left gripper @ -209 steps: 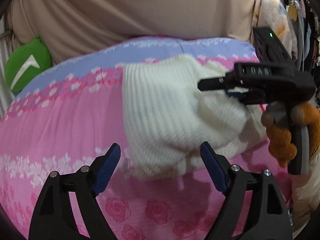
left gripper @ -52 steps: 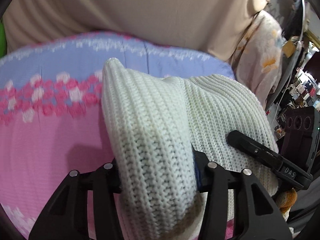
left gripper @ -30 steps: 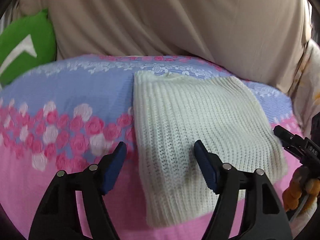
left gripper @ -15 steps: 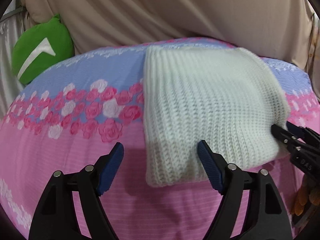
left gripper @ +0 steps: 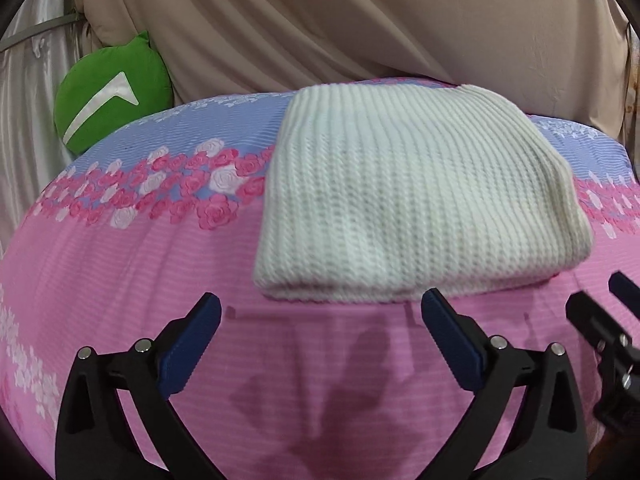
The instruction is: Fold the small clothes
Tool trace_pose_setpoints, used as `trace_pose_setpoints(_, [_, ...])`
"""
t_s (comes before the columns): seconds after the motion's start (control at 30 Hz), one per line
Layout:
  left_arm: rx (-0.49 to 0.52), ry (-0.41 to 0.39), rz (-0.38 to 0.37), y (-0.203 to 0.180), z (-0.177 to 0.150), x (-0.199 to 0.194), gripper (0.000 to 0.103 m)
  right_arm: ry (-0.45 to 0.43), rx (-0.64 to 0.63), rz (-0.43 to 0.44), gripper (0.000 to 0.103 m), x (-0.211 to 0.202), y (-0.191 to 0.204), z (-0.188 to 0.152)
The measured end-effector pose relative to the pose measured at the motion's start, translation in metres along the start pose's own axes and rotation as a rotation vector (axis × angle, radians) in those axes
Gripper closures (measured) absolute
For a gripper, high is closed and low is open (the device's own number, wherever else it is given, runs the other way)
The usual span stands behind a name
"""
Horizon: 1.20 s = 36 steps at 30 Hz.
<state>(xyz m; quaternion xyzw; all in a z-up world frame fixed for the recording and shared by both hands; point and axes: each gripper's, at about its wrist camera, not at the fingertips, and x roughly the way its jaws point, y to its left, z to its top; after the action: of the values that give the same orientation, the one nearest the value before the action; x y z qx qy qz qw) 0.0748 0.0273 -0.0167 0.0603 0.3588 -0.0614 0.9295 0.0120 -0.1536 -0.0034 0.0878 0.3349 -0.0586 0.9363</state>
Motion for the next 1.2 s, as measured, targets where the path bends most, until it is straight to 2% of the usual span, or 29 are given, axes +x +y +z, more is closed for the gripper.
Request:
trace_pose_setpoints(0.1, [0.020,-0.044,0.026,-0.011,-0.005,-0.012,0.005,-0.049,0.060,-0.016,0.016,-0.013,-0.009,-0.007])
trace_pose_setpoints(0.17, [0.013,-0.044,0.015,-0.016,-0.010,-0.017,0.005,-0.036,0.091,-0.012,0.015,-0.013,-0.014,-0.009])
trace_pose_setpoints(0.3, [0.029,-0.059,0.034,-0.027,-0.018,-0.029,0.005,-0.018,0.053,-0.002,0.016,-0.017,-0.007,-0.016])
trace_pose_setpoints(0.33, [0.025,-0.063,0.060,-0.028,-0.019,-0.030,0.005,-0.019,0.042,-0.010,0.015,-0.019,-0.005,-0.018])
trace_pose_setpoints(0.77, [0.018,-0.038,0.131,-0.024,-0.020,-0.026,0.005,0.010,0.015,-0.011,0.015,-0.016,-0.001,-0.021])
trace_pose_setpoints(1.2, [0.022,-0.001,0.131,-0.025,-0.019,-0.020,0.005,0.016,0.004,-0.026,0.015,-0.016,0.001,-0.022])
